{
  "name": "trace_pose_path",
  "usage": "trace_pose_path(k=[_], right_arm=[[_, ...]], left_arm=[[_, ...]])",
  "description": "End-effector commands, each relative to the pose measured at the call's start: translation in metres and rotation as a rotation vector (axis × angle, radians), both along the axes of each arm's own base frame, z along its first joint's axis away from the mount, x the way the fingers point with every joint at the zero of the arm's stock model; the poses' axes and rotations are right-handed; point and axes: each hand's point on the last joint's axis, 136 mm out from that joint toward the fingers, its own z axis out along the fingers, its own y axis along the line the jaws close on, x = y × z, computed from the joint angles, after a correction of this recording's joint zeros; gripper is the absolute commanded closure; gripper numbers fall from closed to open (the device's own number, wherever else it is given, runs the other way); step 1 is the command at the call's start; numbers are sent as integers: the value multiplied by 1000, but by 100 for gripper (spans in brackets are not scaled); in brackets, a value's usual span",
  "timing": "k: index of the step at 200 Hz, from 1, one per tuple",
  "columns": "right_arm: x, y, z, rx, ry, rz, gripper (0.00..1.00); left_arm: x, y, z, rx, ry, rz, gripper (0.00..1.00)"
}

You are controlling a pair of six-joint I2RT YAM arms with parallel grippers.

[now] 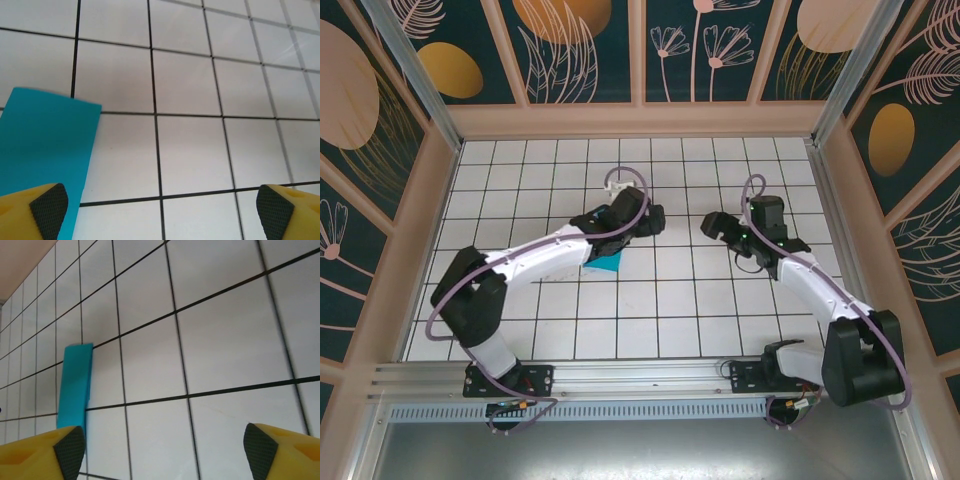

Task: Fold a paper plane with a square sheet of paper (pick it up from the middle)
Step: Turn over the paper at the center of the table.

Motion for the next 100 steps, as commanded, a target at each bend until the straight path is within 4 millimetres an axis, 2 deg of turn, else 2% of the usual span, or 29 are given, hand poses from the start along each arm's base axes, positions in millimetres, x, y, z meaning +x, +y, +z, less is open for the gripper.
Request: trace_pose_path(k=[1,17,44,61,74,100], right_arm=[[11,39,20,56,-55,92,22],[10,73,16,65,-42,155,34],[12,134,3,95,-6,248,59],[11,174,-11,92,29,312,68],[12,201,-21,92,48,347,70],[12,248,-49,66,110,437,77]], left_arm=[[5,28,-4,-74,14,48,2],[5,57,-13,-110,27,108,1],[-3,108,-34,-114,55,219,2],[-7,136,-43,-123,74,283,1],[-13,154,-49,-122,89,324,1],[-24,182,-57,-115,100,389,2]])
